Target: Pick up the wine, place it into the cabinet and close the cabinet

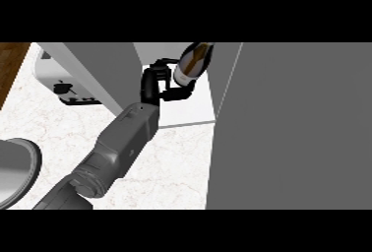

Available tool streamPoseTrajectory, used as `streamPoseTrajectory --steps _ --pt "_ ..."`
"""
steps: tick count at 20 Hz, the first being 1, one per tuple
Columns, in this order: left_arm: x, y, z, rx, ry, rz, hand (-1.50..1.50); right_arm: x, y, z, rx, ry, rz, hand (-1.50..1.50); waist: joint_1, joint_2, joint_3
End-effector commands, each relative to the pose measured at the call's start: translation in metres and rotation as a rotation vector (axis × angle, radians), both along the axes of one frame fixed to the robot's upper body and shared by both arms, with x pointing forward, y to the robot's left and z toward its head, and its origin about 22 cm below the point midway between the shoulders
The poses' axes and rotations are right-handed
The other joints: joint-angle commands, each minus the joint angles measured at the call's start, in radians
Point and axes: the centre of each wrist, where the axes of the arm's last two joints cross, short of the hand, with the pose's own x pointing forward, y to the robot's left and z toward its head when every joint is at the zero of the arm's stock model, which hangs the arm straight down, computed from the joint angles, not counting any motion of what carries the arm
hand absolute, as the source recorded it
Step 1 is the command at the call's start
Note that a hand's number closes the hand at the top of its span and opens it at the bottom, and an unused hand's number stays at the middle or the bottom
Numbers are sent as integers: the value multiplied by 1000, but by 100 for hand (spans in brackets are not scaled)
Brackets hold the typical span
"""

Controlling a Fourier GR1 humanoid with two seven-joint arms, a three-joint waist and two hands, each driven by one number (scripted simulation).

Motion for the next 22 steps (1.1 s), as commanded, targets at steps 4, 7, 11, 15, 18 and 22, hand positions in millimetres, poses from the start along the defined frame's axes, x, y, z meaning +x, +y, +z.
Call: streamPoseTrajectory --steps 4,7,11,15,18,22 --pt "12 -5 21 46 -10 9 150 3 -1 -3 8 -8 1 -150 -3 5 1" --pt "14 0 22 69 -9 15 150 1 -10 -4 8 6 -8 -150 1 2 1" --pt "14 -5 25 60 -50 35 150 4 -2 -1 -18 -3 17 -150 -1 9 0" --pt "23 14 35 97 -24 89 150 -4 -5 0 -9 -11 10 -150 -13 7 1" --pt "24 13 36 127 -31 98 150 -7 1 3 -24 -10 24 -150 -10 7 0" --pt "25 26 35 172 -33 130 -150 2 1 0 -21 -15 26 -150 -5 17 0"
